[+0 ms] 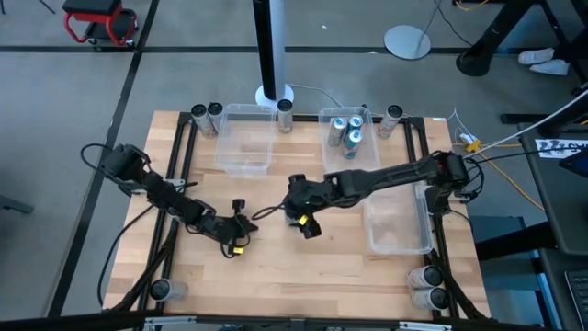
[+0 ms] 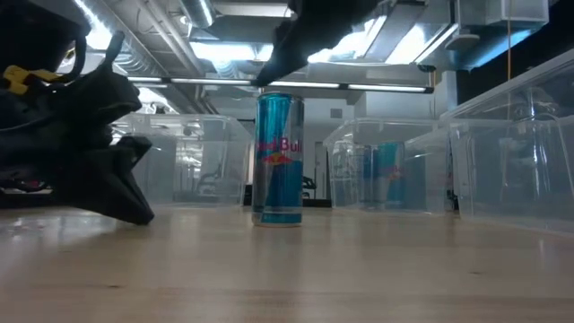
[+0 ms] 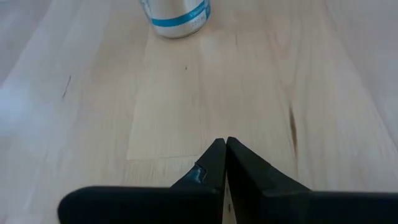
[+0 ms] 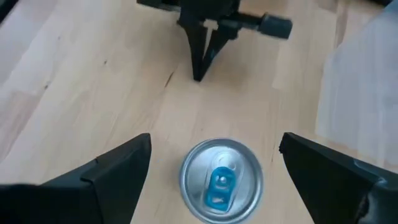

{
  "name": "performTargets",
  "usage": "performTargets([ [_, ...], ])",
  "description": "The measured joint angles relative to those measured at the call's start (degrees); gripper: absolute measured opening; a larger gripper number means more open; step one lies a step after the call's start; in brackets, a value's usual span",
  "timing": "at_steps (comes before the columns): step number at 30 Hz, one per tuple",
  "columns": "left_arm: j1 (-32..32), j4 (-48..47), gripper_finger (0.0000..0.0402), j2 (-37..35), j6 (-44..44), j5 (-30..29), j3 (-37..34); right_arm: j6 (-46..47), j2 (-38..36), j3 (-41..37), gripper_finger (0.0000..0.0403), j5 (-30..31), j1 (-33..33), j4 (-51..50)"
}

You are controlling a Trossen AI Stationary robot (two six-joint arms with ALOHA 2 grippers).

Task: Sort soda cans
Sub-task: Put the blue soda can into the top right transparent bin

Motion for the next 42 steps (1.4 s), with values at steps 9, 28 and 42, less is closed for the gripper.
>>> performTargets([
  [9,-1.0,0.2,0.0008,0.0,1.2,-0.4,-0.1,0.6,2.7,-0.1,0.0358,0.1,0.0,0.0],
  [28,-1.2,0.9,0.0008,0.0,0.2,-0.5,-0.6,-1.3,4.1,0.0,0.0228,1.1,0.0,-0.5],
  [42,-2.0,0.6,0.0008,0.0,-0.2,-1.0,-0.6,-10.0,-2.9,18.8,0.0228,13.4,-0.4,-26.8],
])
